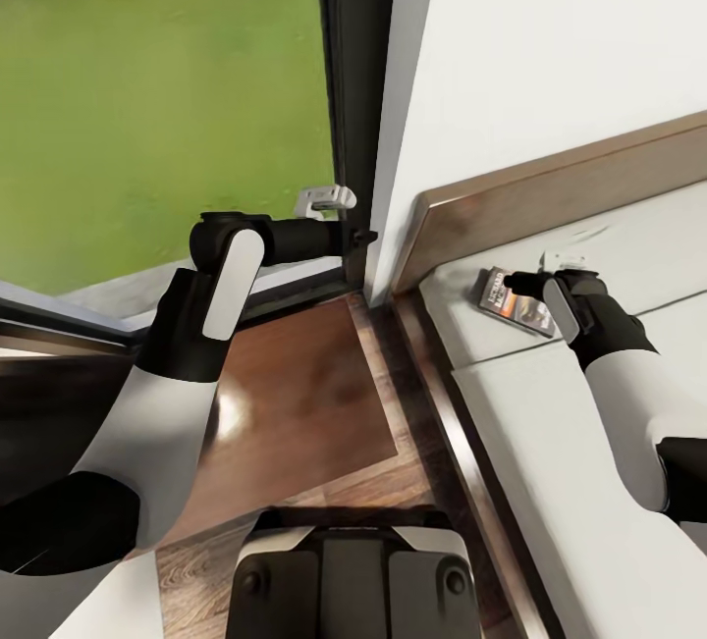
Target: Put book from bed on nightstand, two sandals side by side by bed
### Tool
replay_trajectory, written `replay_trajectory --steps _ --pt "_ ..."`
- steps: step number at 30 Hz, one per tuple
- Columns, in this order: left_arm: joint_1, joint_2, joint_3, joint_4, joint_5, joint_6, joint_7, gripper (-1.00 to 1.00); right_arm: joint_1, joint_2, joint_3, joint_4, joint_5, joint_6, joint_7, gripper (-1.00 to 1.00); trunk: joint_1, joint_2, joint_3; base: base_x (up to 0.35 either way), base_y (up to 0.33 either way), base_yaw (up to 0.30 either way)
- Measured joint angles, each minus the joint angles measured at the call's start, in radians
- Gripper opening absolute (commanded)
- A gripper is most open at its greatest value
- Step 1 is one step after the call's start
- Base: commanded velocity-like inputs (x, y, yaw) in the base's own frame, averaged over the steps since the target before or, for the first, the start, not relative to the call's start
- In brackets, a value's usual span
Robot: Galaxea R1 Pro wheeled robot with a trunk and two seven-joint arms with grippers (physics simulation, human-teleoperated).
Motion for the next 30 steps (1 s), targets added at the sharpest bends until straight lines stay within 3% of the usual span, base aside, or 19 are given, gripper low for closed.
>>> replay_trajectory --steps 4,9,30 --pt "0.0 0.0 -0.001 0.0 0.0 0.0 0.0 1.0 0.0 -0.015 -0.001 0.001 -0.002 -0.047 0.008 1.0 0.015 -0.028 -0.013 0.0 0.0 0.0" --pt "0.0 0.0 -0.001 0.0 0.001 0.0 0.0 1.0 0.0 -0.017 -0.001 0.0 -0.002 -0.087 0.008 1.0 0.035 -0.063 -0.028 0.0 0.0 0.0" --pt "0.0 0.0 0.0 0.0 0.001 0.0 -0.001 1.0 0.0 -0.017 -0.001 0.0 -0.002 -0.094 0.008 1.0 0.115 -0.21 -0.094 0.0 0.0 0.0"
